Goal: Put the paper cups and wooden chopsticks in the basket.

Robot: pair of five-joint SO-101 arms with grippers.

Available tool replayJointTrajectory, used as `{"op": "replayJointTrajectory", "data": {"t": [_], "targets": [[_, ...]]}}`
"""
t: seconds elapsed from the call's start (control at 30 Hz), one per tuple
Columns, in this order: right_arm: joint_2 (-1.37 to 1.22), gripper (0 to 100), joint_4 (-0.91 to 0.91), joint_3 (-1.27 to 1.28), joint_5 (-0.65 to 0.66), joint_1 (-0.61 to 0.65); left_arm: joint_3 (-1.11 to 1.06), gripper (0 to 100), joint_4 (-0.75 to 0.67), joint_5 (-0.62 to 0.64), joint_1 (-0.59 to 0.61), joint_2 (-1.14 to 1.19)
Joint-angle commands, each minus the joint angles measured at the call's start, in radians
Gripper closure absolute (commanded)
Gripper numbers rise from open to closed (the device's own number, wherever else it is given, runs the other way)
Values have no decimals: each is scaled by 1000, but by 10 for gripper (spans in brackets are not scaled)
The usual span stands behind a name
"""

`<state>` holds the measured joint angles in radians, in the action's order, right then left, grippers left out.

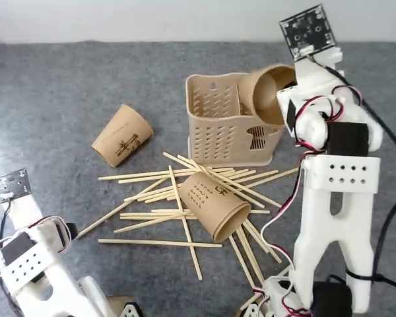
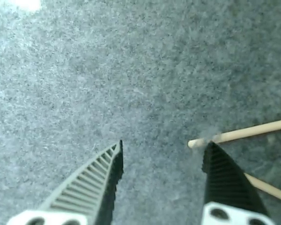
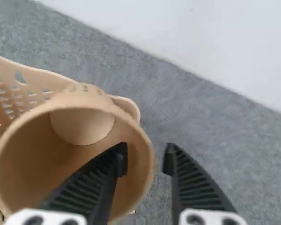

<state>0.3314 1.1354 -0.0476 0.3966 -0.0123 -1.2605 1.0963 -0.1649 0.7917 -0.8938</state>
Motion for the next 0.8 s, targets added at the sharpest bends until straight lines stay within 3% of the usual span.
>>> {"op": "replayJointTrajectory", "data": {"t": [0.0, 0.17, 0.5, 0.77], "targets": [[12, 809, -7, -95, -34, -18, 4, 732, -18, -9, 2, -17], [-8, 805, 90, -239, -43, -67, 4, 732, -18, -9, 2, -17], [-136, 808, 71, -242, -2, -77, 4, 732, -18, -9, 2, -17], [-134, 808, -56, -250, 35, -71, -4, 732, -32, -9, 2, -17]]}}
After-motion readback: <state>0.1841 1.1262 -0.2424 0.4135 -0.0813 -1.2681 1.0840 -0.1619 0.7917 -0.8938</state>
